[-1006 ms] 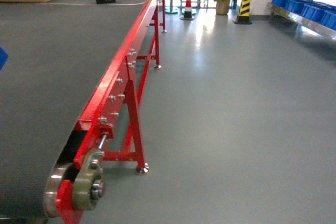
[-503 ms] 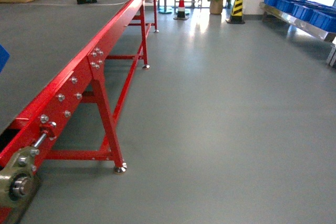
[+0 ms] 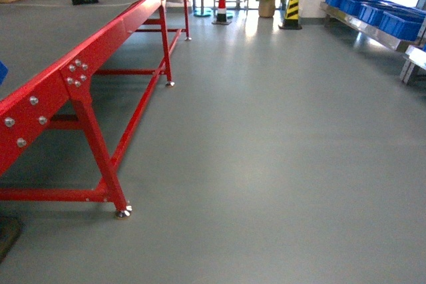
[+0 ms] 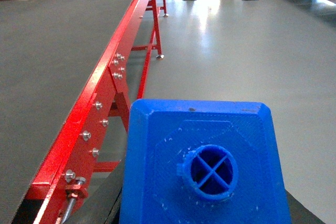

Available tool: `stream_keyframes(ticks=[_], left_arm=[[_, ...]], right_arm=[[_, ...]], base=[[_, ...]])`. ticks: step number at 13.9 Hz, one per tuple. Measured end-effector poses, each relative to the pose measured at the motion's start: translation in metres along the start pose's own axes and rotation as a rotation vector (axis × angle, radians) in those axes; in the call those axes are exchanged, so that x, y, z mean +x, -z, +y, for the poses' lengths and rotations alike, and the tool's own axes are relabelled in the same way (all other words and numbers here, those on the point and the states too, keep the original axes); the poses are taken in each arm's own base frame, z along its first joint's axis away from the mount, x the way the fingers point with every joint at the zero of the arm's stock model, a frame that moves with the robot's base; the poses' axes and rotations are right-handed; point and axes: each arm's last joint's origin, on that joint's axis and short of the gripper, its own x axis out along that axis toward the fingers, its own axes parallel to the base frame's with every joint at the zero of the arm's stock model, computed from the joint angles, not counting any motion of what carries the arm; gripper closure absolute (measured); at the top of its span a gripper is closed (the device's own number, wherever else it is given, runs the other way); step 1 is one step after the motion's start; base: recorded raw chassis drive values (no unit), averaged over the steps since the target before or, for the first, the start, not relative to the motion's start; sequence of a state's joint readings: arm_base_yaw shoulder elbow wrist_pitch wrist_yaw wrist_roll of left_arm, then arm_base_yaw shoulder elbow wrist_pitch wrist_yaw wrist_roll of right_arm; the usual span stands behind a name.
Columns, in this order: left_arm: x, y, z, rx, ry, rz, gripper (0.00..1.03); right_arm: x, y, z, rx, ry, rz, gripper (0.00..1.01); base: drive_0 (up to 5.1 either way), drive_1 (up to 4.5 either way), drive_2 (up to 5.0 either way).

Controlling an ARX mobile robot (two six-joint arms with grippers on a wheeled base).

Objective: Sort blue parts and orange caps into right shelf containers

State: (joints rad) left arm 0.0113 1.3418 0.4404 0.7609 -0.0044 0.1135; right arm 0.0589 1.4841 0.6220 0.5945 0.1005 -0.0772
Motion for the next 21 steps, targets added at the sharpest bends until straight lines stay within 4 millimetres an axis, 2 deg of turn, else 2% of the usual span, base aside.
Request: stream_keyframes(ticks=[9, 21], left_arm=[[0.0000, 0.0003, -0.0004, 0.000, 0.003, 0.002, 0.58], [-0.0004, -0.0001, -0.0005, 0.000, 0.003, -0.001, 0.58]], right_arm=[[0.0000, -0.0001, -0.0002, 0.000, 0.003, -0.001, 0.58], [0.0001, 0.0001, -0.0015, 0.001, 0.007, 0.000, 0.58]], base=[[4.9, -2.41, -2.4], [4.9, -3.32, -1.4]])
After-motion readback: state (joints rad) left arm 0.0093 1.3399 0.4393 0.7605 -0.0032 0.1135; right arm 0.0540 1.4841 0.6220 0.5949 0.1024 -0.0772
